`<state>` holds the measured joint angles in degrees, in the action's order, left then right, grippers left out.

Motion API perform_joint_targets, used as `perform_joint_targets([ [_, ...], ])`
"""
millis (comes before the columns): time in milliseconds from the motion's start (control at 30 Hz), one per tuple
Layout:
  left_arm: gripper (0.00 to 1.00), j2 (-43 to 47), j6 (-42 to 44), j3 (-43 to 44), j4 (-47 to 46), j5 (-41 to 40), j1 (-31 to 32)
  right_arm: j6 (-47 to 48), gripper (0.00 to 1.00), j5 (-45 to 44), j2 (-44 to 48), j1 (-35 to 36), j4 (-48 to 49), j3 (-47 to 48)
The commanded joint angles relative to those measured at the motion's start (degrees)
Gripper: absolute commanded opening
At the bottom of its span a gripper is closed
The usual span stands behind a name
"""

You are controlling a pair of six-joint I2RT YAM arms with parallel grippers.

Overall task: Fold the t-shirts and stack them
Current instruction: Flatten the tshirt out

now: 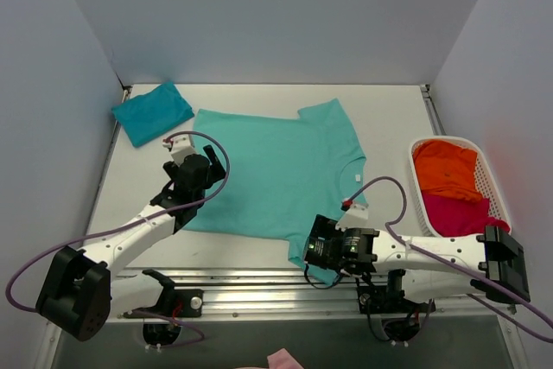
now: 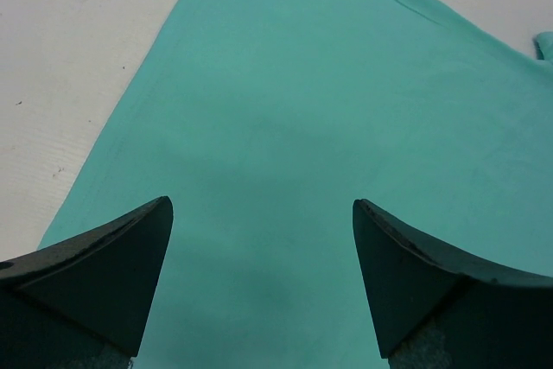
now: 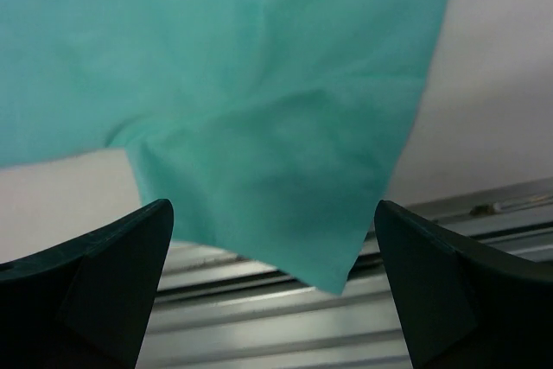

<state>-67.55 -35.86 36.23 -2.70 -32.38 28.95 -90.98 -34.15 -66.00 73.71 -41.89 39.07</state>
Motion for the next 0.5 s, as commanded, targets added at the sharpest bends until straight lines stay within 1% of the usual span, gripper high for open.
perform_joint_targets([
  [0,0.94,-0.57,-1.14,-0.19,0.94,-1.28,0.32,-8.59,0.98,5.93,2.10,5.81,-4.07,-0.05],
  [33,0.94,-0.57,-1.23,-0.89,0.68,-1.63,0.32,-11.21,0.98,6.11,1.32,9.13,-4.95,0.30],
  [100,0.94,-0.57,-1.23,-1.51,0.15,-1.98,0.32,-14.91,0.98,6.38,0.00,12.75,-8.36,1.62],
  [167,0.94,-0.74,-1.32,-1.95,-0.38,-2.07,0.32,-20.34,0.97,7.08,-2.90,18.27,-9.87,2.24],
  [267,0.94,-1.27,-1.23,-1.95,-0.55,-2.07,0.32,-25.71,0.97,9.54,-6.94,23.73,-10.84,2.24],
  [300,0.94,-1.44,-1.32,-1.95,-0.64,-2.07,0.32,-27.22,0.97,10.33,-8.26,24.80,-11.02,1.37],
  [367,0.94,-1.62,-1.41,-2.04,-1.25,-1.99,0.23,-29.68,0.96,10.16,-7.92,26.21,-10.32,-0.39],
  [467,0.94,-1.80,-1.50,-2.22,-1.78,-1.55,0.32,-33.38,0.94,7.62,-3.10,26.75,-8.74,-4.52],
])
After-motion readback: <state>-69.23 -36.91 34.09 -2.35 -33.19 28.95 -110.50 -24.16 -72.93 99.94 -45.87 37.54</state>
